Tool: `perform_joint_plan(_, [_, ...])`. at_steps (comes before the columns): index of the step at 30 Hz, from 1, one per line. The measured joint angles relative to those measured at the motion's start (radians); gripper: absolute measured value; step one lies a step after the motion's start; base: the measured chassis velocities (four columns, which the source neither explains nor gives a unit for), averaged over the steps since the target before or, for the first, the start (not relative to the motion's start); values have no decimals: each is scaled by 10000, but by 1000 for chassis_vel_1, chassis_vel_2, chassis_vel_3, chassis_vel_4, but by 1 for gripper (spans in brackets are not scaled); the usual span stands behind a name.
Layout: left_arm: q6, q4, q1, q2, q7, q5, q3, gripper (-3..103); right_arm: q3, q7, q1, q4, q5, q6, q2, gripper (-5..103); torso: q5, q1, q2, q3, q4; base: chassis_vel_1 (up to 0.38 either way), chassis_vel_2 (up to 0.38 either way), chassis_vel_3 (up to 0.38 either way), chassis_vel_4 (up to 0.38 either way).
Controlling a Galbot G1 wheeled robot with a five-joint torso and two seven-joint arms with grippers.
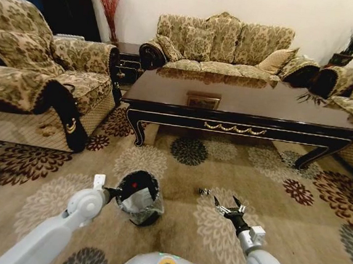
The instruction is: Move to the front of the table and pick up the trash from the floor, then place it into the trash bin.
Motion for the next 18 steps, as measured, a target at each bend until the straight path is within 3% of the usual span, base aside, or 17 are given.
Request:
perform_joint_plan(3, [-1,51,112,81,89,-63,-230,1,-151,-424,165,-373,-214,77,-155,100,1,1,-1,3,1,-144,161,127,-95])
perform_joint_plan(9, [0,32,333,159,199,-183,-514,1,-692,-1393,917,-1922,-2546,755,-456,100,1,-1,1,-6,1,-5,-20,-10,2])
perform_joint_plan(13, [3,22,249,296,204,-294,-475,1,-884,-1981,1451,-2872,-3606,1271,-643,100,1,-2,1,-7,6,30,-24,-11,23])
perform_joint_plan(18, [2,-130,111,469,174,-436,-325,1,-1215,-2545,2188,-3933,-4073,1793,-738,100,1,-1,0,-3,-1,0,0,0,0])
